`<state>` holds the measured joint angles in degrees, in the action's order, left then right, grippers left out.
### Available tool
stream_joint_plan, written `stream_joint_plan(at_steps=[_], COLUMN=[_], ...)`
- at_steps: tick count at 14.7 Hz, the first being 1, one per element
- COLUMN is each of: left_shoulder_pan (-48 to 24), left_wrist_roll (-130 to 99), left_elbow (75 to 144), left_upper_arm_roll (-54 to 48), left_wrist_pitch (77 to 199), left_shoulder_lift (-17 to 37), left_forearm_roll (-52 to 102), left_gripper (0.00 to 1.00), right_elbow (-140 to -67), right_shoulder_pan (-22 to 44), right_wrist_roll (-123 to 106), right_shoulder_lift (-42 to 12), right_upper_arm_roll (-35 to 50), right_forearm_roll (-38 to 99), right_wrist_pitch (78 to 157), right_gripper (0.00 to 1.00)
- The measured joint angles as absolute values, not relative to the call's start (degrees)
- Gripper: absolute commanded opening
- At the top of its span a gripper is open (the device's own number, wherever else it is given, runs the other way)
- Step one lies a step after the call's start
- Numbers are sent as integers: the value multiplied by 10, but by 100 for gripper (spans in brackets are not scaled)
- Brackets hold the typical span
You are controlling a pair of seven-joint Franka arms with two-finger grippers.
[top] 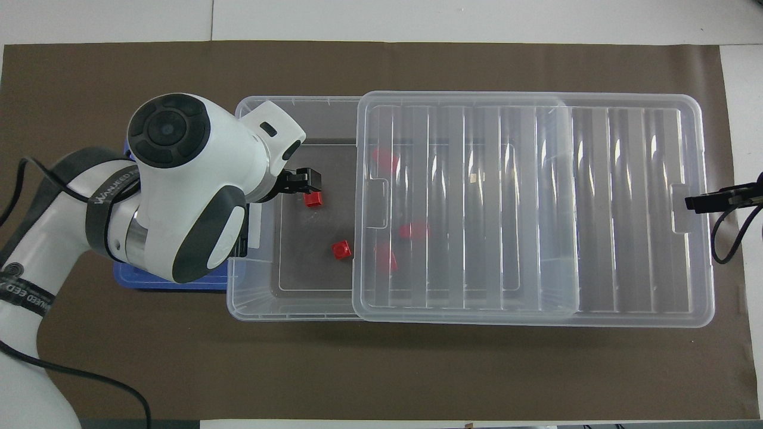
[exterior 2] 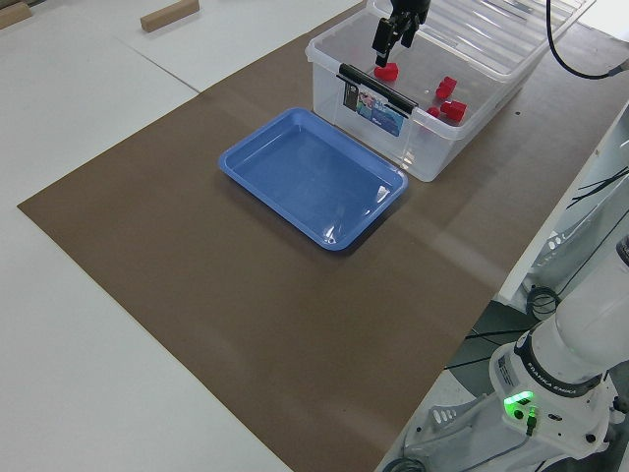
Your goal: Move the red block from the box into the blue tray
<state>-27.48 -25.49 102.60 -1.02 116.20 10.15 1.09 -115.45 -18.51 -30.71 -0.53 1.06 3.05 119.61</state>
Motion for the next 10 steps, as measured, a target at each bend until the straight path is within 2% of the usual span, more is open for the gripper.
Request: stream_joint_plan(at_steps=[7, 10], left_shoulder_pan=[-284, -296], left_wrist_roll=[-288, -313], left_elbow=[1036, 1044], left_upper_arm_roll=[-10, -10], left_wrist_pitch=[1237, 1251], left_shoulder_lift=[159, 189], left_forearm_roll=[9, -26], left_gripper=[100, 100], right_elbow=[-1149, -1092], right_shoulder_pan=[-191, -176], right_wrist_roll=[-317, -305], right_shoulder_lift=[-6, -9], right_upper_arm_roll=[12, 16], right_forearm_roll=[30, 30], right_wrist_pitch=[1193, 1120], right_gripper=[100, 100])
